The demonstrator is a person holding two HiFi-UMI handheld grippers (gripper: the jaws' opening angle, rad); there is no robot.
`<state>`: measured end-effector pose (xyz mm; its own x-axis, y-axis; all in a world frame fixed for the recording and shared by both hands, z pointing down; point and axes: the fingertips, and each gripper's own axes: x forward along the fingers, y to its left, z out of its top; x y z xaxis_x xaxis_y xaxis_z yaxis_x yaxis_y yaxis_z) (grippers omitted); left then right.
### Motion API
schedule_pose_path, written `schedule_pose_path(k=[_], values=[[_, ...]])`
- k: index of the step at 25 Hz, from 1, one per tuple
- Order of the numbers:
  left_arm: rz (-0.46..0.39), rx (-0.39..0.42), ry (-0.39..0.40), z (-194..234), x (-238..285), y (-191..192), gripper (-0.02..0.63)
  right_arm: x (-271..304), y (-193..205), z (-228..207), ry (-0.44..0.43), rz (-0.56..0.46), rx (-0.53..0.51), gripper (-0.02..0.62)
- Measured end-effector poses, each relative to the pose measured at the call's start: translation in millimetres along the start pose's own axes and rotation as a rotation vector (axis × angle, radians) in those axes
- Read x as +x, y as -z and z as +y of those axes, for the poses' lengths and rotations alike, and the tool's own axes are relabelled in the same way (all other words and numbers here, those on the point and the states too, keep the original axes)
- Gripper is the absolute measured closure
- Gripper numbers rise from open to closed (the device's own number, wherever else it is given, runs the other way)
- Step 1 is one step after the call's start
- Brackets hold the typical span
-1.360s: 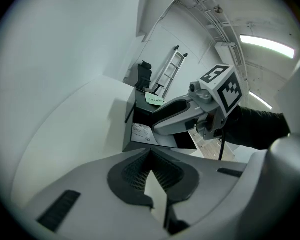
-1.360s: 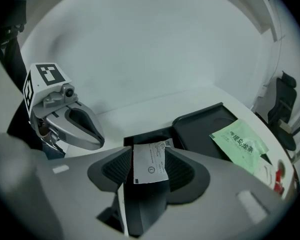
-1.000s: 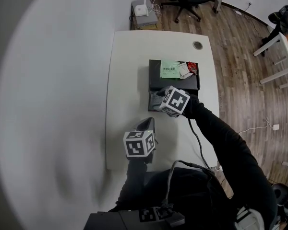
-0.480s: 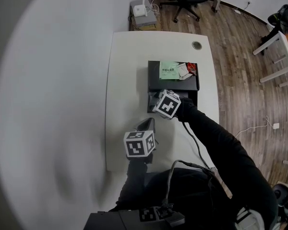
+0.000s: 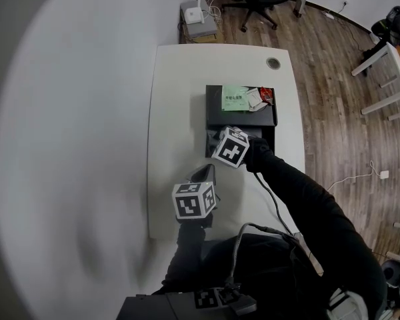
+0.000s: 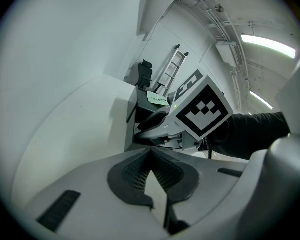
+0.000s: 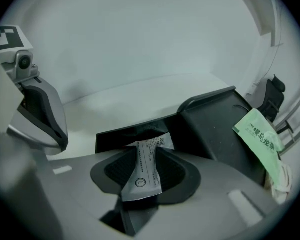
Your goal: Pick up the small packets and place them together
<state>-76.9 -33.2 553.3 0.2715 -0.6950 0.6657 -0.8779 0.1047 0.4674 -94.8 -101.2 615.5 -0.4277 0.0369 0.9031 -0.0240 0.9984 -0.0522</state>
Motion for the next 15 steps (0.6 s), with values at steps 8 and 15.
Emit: schedule_pose_path(k=[8, 15], values=[[-0.008, -0.004, -0.008, 2, -4, 1, 0.606, -7, 4, 3, -0.034, -0.012, 0.02, 0.499], [-0.009, -0.004, -0.009, 4, -3, 1, 0.606, -32, 9, -1, -0.092, -0.05, 0.073, 0.5]])
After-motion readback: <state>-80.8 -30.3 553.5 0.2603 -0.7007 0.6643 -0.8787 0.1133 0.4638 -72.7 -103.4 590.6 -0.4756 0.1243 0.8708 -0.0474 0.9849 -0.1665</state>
